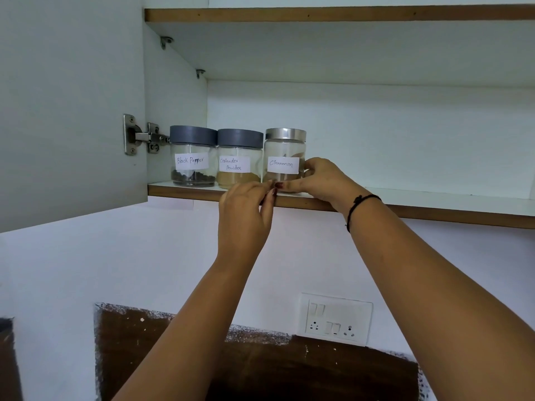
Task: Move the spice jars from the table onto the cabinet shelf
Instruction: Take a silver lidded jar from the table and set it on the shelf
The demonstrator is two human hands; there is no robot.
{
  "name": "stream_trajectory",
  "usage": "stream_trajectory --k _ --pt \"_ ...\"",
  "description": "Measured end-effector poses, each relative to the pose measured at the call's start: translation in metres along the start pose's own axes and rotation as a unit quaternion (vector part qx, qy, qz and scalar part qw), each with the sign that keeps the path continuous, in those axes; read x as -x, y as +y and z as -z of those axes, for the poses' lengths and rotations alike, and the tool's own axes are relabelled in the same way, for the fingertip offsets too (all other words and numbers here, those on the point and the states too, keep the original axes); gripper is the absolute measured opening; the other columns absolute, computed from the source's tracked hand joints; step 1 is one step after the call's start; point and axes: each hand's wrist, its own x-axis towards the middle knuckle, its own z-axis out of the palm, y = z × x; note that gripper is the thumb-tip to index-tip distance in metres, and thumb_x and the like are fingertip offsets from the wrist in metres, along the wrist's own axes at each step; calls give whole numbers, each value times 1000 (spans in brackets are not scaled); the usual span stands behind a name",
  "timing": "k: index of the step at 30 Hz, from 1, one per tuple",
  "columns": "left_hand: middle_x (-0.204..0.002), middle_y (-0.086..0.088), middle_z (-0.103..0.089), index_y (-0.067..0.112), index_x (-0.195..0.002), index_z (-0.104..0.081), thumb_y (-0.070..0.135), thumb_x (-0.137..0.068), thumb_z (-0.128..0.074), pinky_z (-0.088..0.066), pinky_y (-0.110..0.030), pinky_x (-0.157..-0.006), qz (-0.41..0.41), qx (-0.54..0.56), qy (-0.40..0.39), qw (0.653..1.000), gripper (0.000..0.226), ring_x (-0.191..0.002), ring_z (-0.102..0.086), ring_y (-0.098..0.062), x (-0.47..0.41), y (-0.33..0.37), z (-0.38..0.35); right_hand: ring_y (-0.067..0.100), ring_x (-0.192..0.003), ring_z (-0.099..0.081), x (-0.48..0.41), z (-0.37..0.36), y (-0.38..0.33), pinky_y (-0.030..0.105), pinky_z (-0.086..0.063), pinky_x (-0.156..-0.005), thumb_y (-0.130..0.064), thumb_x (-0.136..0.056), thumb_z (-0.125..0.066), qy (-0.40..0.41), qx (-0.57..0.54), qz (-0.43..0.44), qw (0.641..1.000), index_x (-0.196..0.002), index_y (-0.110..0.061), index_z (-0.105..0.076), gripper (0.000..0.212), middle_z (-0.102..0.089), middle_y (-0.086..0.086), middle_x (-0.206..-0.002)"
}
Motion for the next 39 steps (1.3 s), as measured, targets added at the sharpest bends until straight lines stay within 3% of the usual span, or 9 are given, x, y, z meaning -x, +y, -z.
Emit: stream_trajectory --k 7,13,18,21,23,26,28,31,39 --pt "-98 1 -72 15 -112 -74 23 -99 -57 -53 -42 -80 6 -1 -2 1000 24 -89 -63 -16 0 0 0 16 -102 -62 3 6 1 25 -47 -80 -40 -69 -87 -22 -43 2 999 -118 -23 -58 60 -67 -1 -110" --pt "-98 1 -72 15 -112 -75 23 -99 -57 -54 -41 -78 6 -3 -2 1000 23 -88 -64 -16 0 3 1 20 -108 -62 -1 4 3 32 -50 -95 -46 -65 -88 -14 -30 -3 999 -130 -19 -56 77 -67 1 -117" --pt "-98 1 -74 15 -113 -75 22 -98 -58 -55 -40 -79 12 2 -5 1000 23 -88 -65 -15 -1 5 4 22 -121 -53 0 7 4 39 -48 -102 -53 -62 -88 12 -35 -39 999 -144 -19 -40 101 -53 3 -135" --pt "-98 1 -75 14 -115 -74 21 -98 -59 -55 -36 -79 13 9 -6 1000 23 -86 -64 -13 0 7 7 22 -114 -54 3 7 5 41 -51 -98 -63 -65 -81 64 -22 -39 997 -130 -18 -48 86 -53 1 -125" --pt "-97 1 -75 14 -115 -74 21 -98 -59 -55 -35 -78 13 17 -6 1000 24 -85 -64 -13 0 10 9 20 -102 -58 5 7 5 36 -53 -86 -72 -66 -73 115 -47 -24 992 -110 -19 -55 71 -56 -2 -109" --pt "-97 1 -74 14 -115 -74 20 -98 -58 -55 -35 -78 31 37 -15 999 25 -86 -64 -13 -2 12 13 13 -72 -58 14 5 8 28 -46 -65 -61 -80 -68 205 -64 62 975 -81 -20 -57 43 -58 -3 -79" --pt "-96 1 -73 14 -114 -75 19 -97 -57 -56 -36 -79 45 53 -35 997 25 -86 -65 -13 -4 12 16 10 -59 -50 28 0 10 27 -43 -59 -44 -89 -66 228 -20 149 962 -76 -15 -62 32 -57 -2 -67" --pt "-98 3 -73 15 -112 -75 22 -96 -57 -57 -36 -81 56 72 -68 993 25 -90 -66 -11 -4 13 24 15 -62 -54 52 -9 8 33 -47 -57 -29 -90 -62 241 48 239 939 -70 -12 -64 26 -58 -1 -67" --pt "-104 10 -74 19 -109 -76 29 -96 -59 -54 -29 -89 88 129 -34 987 23 -102 -66 -6 26 27 57 8 -62 -52 95 -32 -4 25 -42 -54 -24 -88 -61 213 66 295 929 -71 -20 -59 18 -51 -14 -67"
